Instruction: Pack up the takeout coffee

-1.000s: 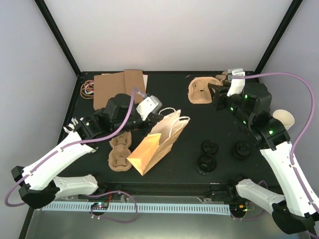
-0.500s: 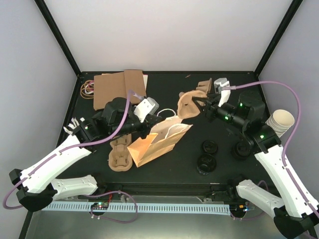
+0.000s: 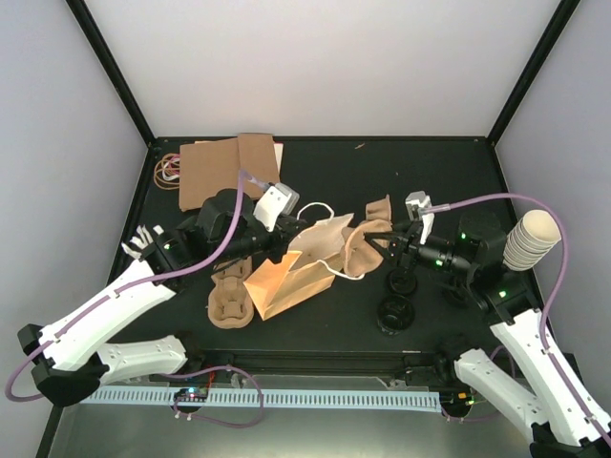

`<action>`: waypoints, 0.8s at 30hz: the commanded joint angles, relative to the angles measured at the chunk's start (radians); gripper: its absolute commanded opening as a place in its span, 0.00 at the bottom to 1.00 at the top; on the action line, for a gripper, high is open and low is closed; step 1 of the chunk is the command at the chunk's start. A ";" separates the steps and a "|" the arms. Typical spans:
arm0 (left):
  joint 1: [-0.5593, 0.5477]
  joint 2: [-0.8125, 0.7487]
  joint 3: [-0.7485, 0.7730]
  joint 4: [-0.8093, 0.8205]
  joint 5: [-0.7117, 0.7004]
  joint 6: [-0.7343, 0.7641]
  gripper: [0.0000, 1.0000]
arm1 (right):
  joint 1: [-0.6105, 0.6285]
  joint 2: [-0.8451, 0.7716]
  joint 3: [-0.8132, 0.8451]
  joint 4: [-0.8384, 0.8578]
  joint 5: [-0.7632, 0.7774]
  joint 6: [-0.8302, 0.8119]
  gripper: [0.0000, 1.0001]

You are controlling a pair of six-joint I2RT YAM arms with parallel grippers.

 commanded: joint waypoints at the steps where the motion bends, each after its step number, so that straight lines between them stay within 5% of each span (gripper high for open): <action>1: -0.003 -0.033 -0.007 0.031 0.014 -0.029 0.02 | 0.004 -0.032 0.001 -0.040 -0.079 0.015 0.32; 7: -0.003 -0.014 0.008 0.048 0.103 -0.014 0.02 | 0.005 0.011 0.111 -0.025 -0.165 0.046 0.32; 15: -0.003 -0.010 0.024 0.069 0.124 -0.020 0.01 | 0.005 0.114 0.203 0.212 -0.291 0.209 0.32; 20: -0.003 -0.002 0.020 0.082 0.124 -0.042 0.02 | 0.006 0.099 0.088 0.520 -0.233 0.410 0.32; 24: -0.003 0.007 0.019 0.086 0.095 -0.067 0.02 | 0.022 0.094 0.065 0.546 -0.179 0.458 0.30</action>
